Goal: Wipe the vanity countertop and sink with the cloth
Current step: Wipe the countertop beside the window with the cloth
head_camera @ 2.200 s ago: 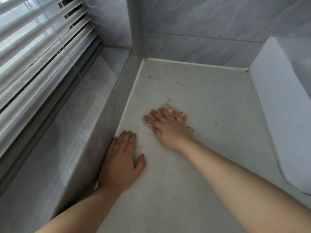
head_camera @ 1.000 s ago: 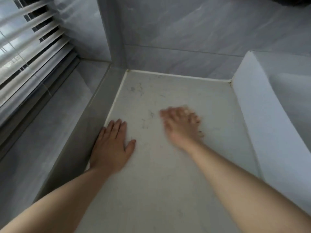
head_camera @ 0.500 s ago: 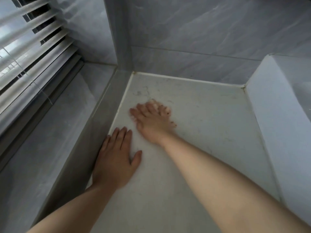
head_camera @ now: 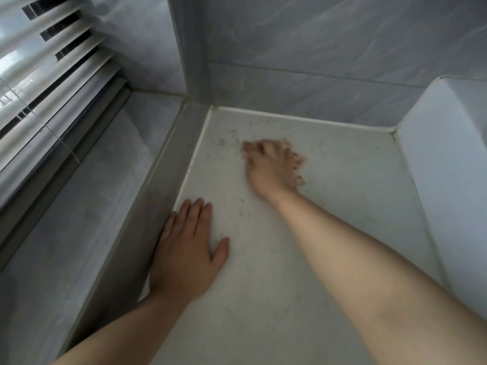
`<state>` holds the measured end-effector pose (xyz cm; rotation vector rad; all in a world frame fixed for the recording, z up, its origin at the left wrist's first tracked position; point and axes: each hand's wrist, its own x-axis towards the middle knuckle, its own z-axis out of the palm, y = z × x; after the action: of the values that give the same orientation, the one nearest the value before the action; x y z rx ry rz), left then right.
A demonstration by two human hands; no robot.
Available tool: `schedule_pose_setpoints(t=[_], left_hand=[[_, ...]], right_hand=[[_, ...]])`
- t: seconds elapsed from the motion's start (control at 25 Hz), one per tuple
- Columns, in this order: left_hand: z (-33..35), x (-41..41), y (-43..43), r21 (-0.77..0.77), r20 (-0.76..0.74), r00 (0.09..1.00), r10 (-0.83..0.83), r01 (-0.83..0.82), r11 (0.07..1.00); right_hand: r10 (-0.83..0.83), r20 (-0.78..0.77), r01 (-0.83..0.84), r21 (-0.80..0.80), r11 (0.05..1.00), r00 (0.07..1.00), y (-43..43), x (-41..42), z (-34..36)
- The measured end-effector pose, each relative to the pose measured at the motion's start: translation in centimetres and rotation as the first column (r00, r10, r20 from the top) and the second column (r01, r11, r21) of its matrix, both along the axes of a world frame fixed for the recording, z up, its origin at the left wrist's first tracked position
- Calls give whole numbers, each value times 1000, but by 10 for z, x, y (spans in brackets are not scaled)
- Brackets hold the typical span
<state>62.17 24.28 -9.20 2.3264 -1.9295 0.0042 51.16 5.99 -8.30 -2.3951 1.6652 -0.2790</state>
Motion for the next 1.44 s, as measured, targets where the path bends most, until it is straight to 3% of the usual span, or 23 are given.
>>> schedule_pose_setpoints(t=[0.12,0.28,0.44,0.6,0.72,0.8,1.0,1.08,1.2,1.32,1.44], left_hand=[[-1,1,0,-8,5,1000,-6,6,1000],[-1,2,0,-23,20,1000,-12,13,1000],[-1,2,0,-23,29,999,-15,16,1000],[-2,2,0,-8,31,999,-11,11,1000],[-1,2,1,-1,34,999,-12,12,1000],[0,2,0,-1,28,1000,-14,14,1000],[1,0,0,-10,15,1000,-8,8,1000],[1,0,0,-16,0,1000,-5,5,1000],[1,0,0,-32,-10,1000,0,-1,1000],[0,1,0,-42,-29,1000,1,-2,999],[0,2,0,-53,-30,1000,-2,0,999]], right_hand=[[145,62,-148,45,988,987,-22,57,1],[87,-45,-84,70,994,995,-74,78,1],[72,-88,-68,43,997,994,-90,45,-2],[-146,-112,149,12,989,983,-93,-43,-8],[-400,-169,405,-4,914,901,-85,-134,-6],[-478,-178,482,-22,876,860,-72,-174,-3],[-563,-177,579,55,813,807,-51,-147,4],[-444,-181,459,51,887,878,-40,-98,4],[-120,-91,126,71,989,989,-22,3,2],[122,-43,-115,142,983,992,2,83,6],[239,-83,-225,149,963,968,10,82,8]])
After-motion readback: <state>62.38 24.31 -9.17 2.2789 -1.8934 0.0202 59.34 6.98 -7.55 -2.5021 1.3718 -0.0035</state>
